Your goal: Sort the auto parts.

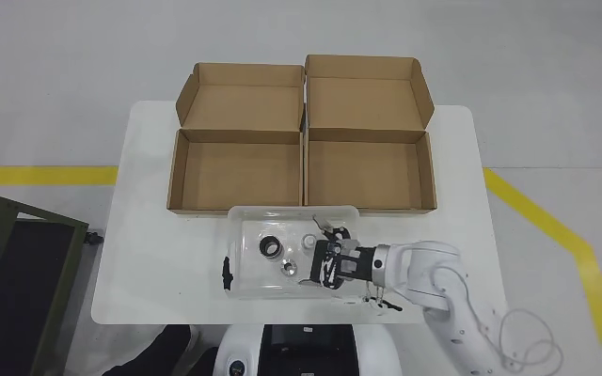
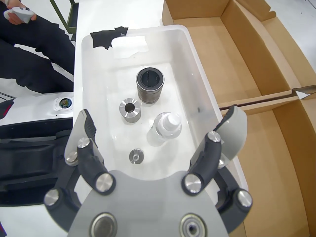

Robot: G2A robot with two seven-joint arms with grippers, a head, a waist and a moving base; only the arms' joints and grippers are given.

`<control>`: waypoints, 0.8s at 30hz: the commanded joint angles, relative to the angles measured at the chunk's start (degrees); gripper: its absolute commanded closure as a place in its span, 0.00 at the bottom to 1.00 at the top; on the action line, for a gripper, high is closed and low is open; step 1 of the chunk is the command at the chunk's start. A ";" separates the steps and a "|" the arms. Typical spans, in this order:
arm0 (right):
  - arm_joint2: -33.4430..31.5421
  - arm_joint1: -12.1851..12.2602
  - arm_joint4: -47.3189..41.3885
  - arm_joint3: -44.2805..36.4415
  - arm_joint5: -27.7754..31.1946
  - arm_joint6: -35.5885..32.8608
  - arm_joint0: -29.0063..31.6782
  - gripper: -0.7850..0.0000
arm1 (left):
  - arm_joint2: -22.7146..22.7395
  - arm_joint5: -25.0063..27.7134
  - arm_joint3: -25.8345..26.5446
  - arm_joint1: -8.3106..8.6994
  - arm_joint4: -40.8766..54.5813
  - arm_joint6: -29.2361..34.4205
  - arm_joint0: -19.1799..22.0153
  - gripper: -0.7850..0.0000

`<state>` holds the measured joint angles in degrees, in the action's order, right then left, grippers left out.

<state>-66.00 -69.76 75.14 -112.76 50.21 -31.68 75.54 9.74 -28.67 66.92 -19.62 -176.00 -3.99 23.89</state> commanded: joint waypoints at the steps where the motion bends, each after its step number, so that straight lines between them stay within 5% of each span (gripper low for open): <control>1: 0.51 0.02 0.16 0.57 -0.63 -0.29 -0.54 0.00 | 0.00 0.00 0.00 0.00 0.00 0.00 0.00 0.00; 14: 3.09 0.32 1.43 3.42 -3.25 -2.91 -3.27 0.00 | 0.00 0.00 0.00 0.00 0.00 0.00 0.00 0.00; 20: 4.22 0.43 2.13 4.57 -4.28 -3.43 -4.21 0.20 | 0.00 0.00 0.00 0.00 0.00 0.00 0.00 0.00; 24: 5.15 0.45 2.46 5.76 -4.67 -3.47 -4.97 0.23 | 0.00 0.00 0.00 0.00 0.00 0.00 0.00 0.00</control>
<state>-61.07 -69.32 77.55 -107.34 45.61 -35.08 70.77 9.74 -28.67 66.92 -19.62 -176.00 -3.99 23.89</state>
